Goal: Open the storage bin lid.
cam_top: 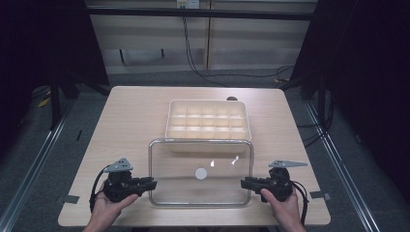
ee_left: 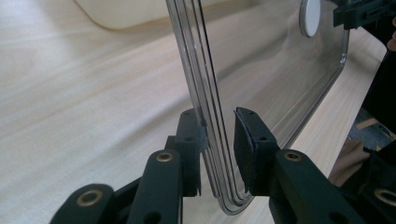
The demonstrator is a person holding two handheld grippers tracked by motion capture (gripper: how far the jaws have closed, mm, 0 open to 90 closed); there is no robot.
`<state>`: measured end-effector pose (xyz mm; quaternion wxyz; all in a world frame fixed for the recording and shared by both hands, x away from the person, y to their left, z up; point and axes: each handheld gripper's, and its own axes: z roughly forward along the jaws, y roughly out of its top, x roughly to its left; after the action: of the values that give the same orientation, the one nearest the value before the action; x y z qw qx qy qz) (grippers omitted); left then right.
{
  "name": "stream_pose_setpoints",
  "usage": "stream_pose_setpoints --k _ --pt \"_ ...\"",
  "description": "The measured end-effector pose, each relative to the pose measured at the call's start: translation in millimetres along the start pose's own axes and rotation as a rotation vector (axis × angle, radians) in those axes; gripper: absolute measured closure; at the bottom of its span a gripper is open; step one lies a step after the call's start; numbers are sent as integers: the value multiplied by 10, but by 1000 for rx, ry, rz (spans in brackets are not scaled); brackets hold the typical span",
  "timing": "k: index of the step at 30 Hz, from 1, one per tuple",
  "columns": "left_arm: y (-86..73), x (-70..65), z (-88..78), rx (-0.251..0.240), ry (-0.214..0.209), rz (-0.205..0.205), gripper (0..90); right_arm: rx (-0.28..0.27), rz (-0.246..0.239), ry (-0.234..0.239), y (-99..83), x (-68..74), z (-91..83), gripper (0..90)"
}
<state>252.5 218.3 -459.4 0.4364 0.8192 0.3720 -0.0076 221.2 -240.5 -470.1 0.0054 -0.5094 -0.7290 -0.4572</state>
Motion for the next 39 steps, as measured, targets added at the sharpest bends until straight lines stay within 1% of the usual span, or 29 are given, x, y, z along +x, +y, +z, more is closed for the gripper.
stream_pose_setpoints --k 1,2,5,6,7,10,12,13,14,17,18,21,22,23,24,25,26,28,29,31,32,34,37,39 --pt "-23 -1 30 17 -3 3 721 6 3 -5 -9 -17 11 670" --pt "-27 -4 40 23 -3 4 720 7 4 -7 -13 -26 14 670" --pt "-29 -2 59 32 1 10 721 7 7 -11 -17 -36 18 668" --pt "-33 0 73 31 -2 -1 718 6 8 -11 -19 -41 21 668" --pt "-34 9 83 38 -9 0 712 4 6 -14 -20 -44 23 668" --pt "-25 9 90 39 -2 4 703 9 14 -13 -35 -59 36 661" --pt "-26 18 104 45 -6 0 691 10 12 -18 -38 -64 50 653" --pt "-33 15 117 45 -2 -8 691 10 12 -18 -38 -64 50 653" --pt "-38 8 133 57 2 2 677 19 5 -29 -37 -62 65 634" --pt "-42 -11 143 57 12 2 665 24 4 -37 -42 -65 83 621" --pt "-46 -1 148 60 3 -6 661 25 8 -39 -46 -67 91 617" --pt "-45 19 158 63 -2 -10 660 27 11 -36 -42 -74 96 616" --pt "-44 21 174 67 4 -17 653 32 21 -37 -45 -83 108 608" --pt "-44 21 174 67 4 -17 646 32 21 -37 -45 -83 108 608" --pt "-43 27 180 77 1 -15 646 35 21 -39 -47 -87 121 597" --pt "-44 31 190 80 6 -16 639 42 20 -46 -50 -83 134 586" --pt "-42 40 200 81 2 -21 634 47 10 -51 -48 -84 145 578" --pt "-33 49 216 75 0 -28 633 54 10 -60 -28 -84 153 577" --pt "-25 56 224 86 -5 -21 633 58 20 -65 -23 -89 155 569" --pt "-29 56 234 90 -6 -22 629 62 21 -69 -27 -93 160 563" --pt "-34 52 243 91 -6 -23 616 68 21 -70 -44 -90 170 545" --pt "-43 39 253 104 -12 -15 607 74 26 -75 -58 -90 171 538" --pt "-47 49 278 113 -17 -29 602 80 34 -78 -71 -95 177 523" --pt "-48 62 288 117 -21 -35 601 86 31 -82 -73 -97 184 514"
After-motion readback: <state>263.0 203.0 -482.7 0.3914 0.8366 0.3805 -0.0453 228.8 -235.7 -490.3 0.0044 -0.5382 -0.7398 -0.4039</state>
